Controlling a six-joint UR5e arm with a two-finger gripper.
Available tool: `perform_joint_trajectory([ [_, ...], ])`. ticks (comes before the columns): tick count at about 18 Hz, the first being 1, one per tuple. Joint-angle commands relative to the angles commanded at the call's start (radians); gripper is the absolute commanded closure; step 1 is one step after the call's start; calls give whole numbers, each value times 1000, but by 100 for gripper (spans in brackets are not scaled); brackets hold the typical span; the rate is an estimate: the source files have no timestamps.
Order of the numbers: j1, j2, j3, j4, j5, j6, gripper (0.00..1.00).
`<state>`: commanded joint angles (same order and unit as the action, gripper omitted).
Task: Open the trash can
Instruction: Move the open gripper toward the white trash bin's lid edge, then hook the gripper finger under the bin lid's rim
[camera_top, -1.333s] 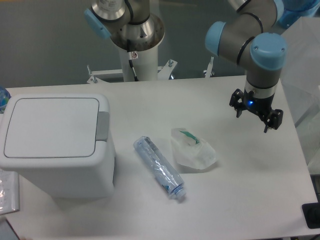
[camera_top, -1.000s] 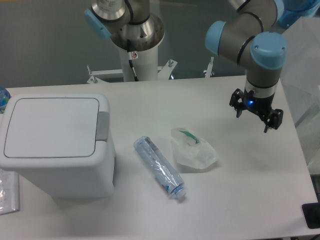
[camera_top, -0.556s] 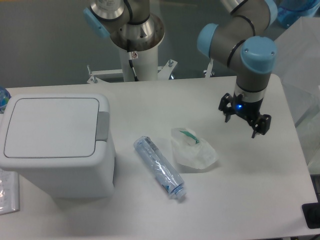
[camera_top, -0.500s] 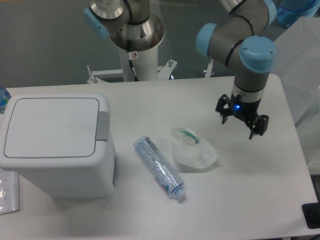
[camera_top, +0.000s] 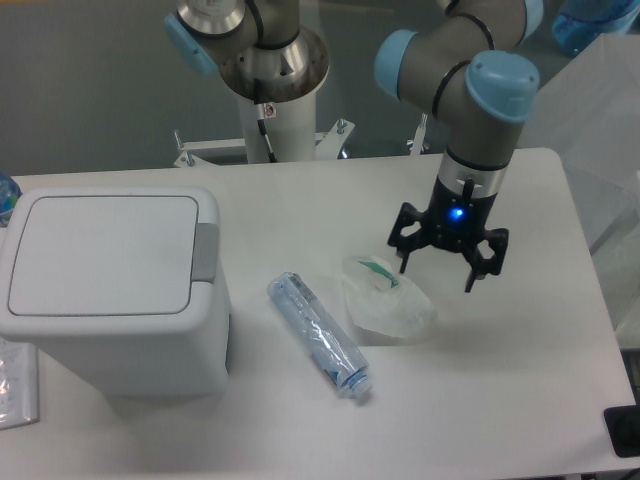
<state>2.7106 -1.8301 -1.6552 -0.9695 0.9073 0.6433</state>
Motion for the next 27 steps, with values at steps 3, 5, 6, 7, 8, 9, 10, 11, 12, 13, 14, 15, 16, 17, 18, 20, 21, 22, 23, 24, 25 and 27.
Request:
perform_joint_trajectory([
  [3, -2, 9, 0, 8, -143, -53, 0],
  [5, -15, 41, -18, 8, -186, -80, 0],
  [6, -18, 58, -26, 8, -194, -91, 0],
  [7, -29, 69, -31, 8, -200, -100, 0],
  [8, -38, 80, -34, 8, -200, -108, 0],
  [9, -46, 90, -43, 9, -202, -109, 0],
  [10, -55, 100, -47, 9, -202, -111, 0],
  [11, -67, 107, -47, 8, -202, -113, 0],
  [12, -81, 113, -49, 8, -203, -120, 0],
  [13, -95, 117, -54, 9, -202, -131, 0],
  [14, -104, 124, -60, 9, -202, -134, 0],
  [15, -115, 127, -69, 11, -202, -134, 0],
  [16, -127, 129, -70, 11, -202, -136, 0],
  [17, -141, 136, -75, 12, -203, -136, 0],
  [18, -149, 143, -80, 14, -202, -134, 0],
  [20, -166, 144, -87, 15, -203, -134, 0],
  [21, -179, 144, -90, 15, -202, -132, 0],
  [22, -187, 144, -90, 15, -202, -132, 0],
  [23, -192, 144, -93, 15, -202, -132, 0],
  [24, -201, 144, -95, 17, -202, -131, 0],
  [25, -202, 144, -95, 17, -202, -131, 0],
  [27, -203, 140, -97, 17, -202, -128, 0],
])
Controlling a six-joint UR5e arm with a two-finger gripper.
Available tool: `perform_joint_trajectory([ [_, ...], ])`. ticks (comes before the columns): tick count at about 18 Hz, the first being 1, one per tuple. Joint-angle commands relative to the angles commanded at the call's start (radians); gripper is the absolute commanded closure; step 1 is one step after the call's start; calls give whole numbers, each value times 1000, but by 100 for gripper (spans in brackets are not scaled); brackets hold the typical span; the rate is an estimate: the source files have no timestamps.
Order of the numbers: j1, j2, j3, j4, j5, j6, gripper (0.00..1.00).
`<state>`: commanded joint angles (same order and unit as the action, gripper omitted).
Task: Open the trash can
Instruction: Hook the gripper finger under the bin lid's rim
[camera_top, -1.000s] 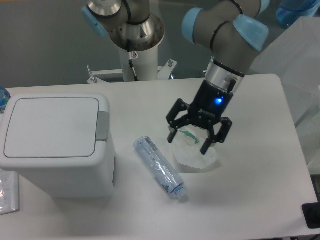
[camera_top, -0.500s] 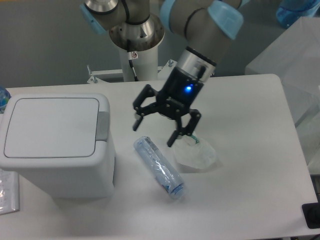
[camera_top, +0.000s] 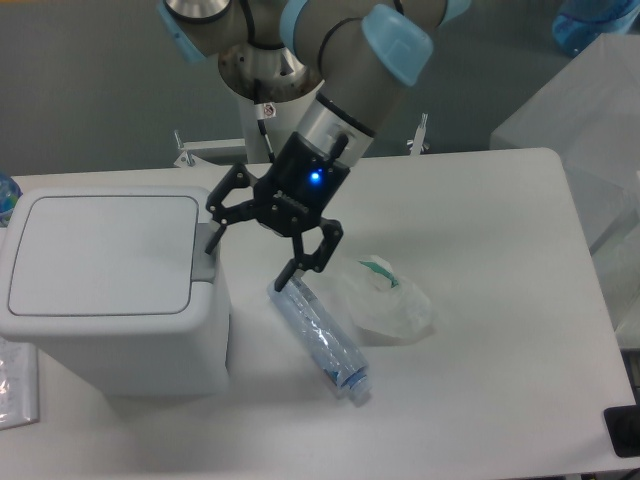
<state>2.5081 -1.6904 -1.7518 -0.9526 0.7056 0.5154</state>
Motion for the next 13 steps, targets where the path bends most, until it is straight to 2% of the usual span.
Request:
perform_joint_trajectory([
  [13, 6, -12, 5, 20, 9, 2, 0],
])
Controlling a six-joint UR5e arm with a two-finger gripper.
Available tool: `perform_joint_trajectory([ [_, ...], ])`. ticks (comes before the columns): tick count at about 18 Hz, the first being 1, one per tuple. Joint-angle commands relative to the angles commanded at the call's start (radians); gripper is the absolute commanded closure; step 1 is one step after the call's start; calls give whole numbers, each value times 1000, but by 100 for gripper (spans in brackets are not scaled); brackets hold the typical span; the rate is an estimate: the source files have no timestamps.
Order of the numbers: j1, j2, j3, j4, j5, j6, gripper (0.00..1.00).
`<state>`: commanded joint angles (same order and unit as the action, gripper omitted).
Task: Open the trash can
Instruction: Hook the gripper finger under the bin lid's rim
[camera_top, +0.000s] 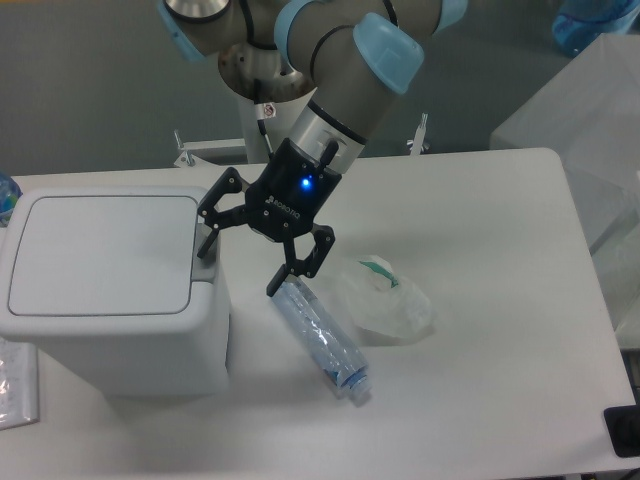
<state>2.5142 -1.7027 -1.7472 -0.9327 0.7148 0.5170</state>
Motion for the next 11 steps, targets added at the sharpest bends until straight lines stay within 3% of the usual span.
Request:
perform_joint_trajectory([
  [11, -2, -5, -2, 5, 6, 0, 0],
])
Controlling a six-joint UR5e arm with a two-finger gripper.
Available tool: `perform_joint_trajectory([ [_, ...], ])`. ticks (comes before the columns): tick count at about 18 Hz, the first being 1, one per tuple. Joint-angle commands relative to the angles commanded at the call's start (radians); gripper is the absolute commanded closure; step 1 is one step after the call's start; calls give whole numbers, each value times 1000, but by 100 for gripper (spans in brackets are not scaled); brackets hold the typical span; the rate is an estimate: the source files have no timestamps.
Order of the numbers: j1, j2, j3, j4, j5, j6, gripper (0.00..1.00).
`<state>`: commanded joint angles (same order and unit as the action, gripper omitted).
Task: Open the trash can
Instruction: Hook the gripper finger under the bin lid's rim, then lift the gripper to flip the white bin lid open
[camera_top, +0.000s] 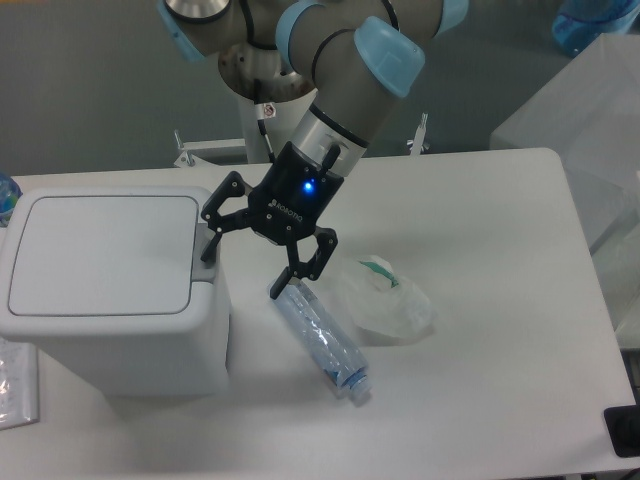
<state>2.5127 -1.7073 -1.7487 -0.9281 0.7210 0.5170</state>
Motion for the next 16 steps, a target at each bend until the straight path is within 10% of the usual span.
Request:
perform_joint_trajectory([
  [16, 18, -9, 15, 3, 12, -9, 0],
])
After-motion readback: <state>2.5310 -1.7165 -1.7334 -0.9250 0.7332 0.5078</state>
